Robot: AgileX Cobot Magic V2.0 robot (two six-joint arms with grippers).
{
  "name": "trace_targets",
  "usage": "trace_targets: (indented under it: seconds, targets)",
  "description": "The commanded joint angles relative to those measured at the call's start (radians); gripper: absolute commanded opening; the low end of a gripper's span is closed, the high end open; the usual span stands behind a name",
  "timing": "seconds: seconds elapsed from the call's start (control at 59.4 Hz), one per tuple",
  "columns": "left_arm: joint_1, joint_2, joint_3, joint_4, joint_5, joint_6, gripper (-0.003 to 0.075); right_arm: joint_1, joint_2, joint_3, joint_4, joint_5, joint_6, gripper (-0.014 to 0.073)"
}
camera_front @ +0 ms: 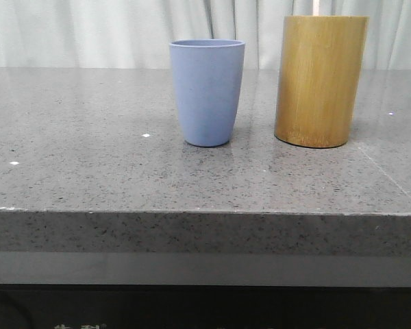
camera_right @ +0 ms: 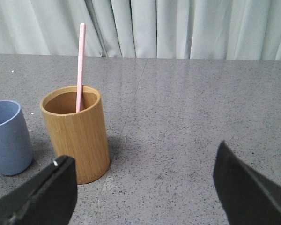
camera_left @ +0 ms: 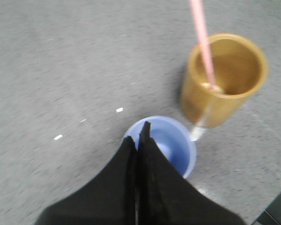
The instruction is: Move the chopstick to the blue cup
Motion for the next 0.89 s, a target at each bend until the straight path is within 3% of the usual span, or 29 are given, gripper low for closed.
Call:
trace_targets:
  seconds: [0.0,0.27,0.404,0.708,0.876]
  targets:
    - [0.087,-0.123,0.042,0.011,0.004,-0.015,-0.0019,-0.003,0.016,-0.033,0.004,-0.08,-0.003,0.0606]
    - [0.434,-0.352,0.34,-0.013,-0.009,-0.036,-0.0019,-0.003,0.016,-0.033,0.004,-0.08,-0.003,0.0606]
    - [0.552,-0.49,0.515,-0.034,-0.117,-0.036,-0.0019,-0.003,0.016,-0.033,0.005,-0.08,-0.003,0.0606]
    - [0.586,-0.917,0.983,-0.026,-0.583,-0.025,-0.0019,-0.003,0.016,-0.032,0.005,-0.078,-0.003,0.0606]
    - [0.586,-1.171,1.264,-0.026,-0.736,-0.025,-0.0019,-0.003,0.016,-0.032,0.005,-0.078,-0.003,0.0606]
